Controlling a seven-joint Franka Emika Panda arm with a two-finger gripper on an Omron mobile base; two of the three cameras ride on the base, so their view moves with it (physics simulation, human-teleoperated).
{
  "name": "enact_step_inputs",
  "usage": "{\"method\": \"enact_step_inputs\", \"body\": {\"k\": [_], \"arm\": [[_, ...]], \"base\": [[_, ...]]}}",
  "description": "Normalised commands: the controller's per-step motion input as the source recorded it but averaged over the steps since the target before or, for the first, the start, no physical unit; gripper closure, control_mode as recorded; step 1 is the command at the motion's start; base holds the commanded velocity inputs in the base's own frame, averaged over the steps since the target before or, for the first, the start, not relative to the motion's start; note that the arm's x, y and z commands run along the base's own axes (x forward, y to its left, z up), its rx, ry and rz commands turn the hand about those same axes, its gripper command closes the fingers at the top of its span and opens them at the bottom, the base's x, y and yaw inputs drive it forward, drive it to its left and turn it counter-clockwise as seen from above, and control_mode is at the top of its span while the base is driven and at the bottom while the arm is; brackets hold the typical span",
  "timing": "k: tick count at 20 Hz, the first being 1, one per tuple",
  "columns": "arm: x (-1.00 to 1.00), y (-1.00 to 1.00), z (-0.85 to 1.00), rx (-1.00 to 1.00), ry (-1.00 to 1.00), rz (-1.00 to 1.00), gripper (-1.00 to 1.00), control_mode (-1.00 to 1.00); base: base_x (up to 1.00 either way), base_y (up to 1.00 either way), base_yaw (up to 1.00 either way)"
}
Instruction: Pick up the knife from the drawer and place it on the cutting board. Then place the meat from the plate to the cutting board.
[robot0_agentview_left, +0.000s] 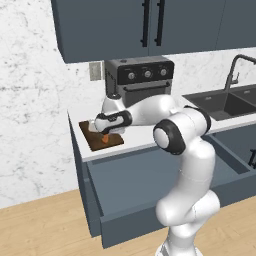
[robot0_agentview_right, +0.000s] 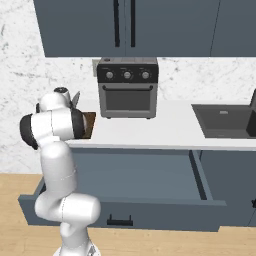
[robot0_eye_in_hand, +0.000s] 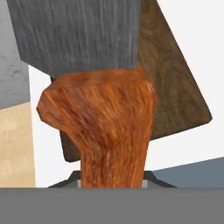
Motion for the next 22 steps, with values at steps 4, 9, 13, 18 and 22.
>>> {"method": "enact_step_inputs", "body": {"k": [4,9,13,18,22], "arm": [[0.54,0.00,-0.02,0.00,0.03,0.00,1.00,-1.00],[0.49,0.01,-0.12,0.00,0.11,0.00,1.00,-1.00],[0.23,0.00,-0.37,0.00,0.11,-0.01,1.00,-1.00],[0.23,0.00,-0.55,0.00,0.09,-0.01,1.00,-1.00],[0.15,0.00,-0.38,0.00,0.02,0.00,-1.00,-1.00]], "base": [[0.00,0.00,0.00],[0.00,0.00,0.00],[0.00,0.00,0.00],[0.00,0.00,0.00],[0.00,0.00,0.00]]}}
